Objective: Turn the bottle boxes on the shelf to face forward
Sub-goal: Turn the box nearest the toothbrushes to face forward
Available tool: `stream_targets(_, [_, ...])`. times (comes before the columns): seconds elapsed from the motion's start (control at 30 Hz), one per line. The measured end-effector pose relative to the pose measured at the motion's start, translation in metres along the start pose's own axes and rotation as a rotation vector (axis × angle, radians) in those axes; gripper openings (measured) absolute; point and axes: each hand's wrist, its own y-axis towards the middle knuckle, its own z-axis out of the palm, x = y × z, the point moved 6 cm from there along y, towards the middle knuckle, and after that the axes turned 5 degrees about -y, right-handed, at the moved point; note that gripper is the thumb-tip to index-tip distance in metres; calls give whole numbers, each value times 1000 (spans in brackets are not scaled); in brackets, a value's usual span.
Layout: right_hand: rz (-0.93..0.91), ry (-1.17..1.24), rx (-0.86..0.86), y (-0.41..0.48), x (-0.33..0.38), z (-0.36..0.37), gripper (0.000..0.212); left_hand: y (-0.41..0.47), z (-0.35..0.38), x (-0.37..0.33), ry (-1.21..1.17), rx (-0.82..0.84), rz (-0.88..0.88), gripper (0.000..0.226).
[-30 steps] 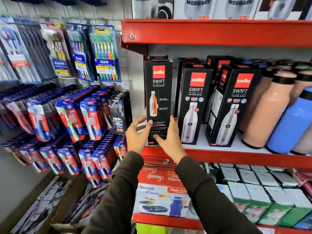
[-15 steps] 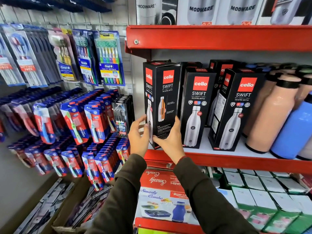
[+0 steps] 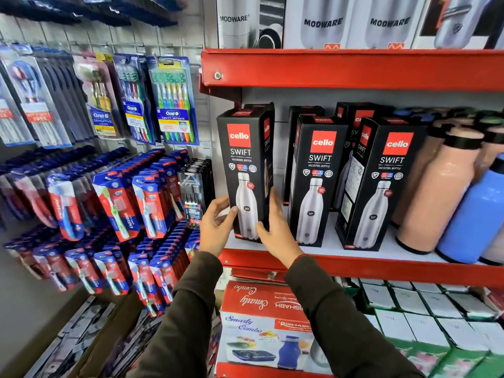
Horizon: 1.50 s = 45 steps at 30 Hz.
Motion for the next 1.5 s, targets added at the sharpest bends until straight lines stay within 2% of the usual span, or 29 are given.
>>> stream_targets(0.27, [43, -29, -28, 3, -15, 5, 83, 0, 9, 4, 85, -8, 37, 35])
stream_targets(0.5, [55, -17, -62, 3, -19, 8, 78, 2, 11, 7, 142, -40, 15, 18])
stream_targets(0.7, [118, 181, -164, -8, -21, 10, 54, 2, 11, 7, 100, -42, 4, 14])
stream_targets(0.8, [142, 195, -187, -12, -25, 8, 48, -2, 7, 11, 69, -22, -25, 15])
stream_targets(1.07, [157, 282, -197, -29, -16, -4, 45, -21, 1, 7, 94, -28, -6, 13])
stream_targets(1.5, [152, 316, -214, -50, -3, -17, 43, -45, -5, 0, 107, -141, 30, 13])
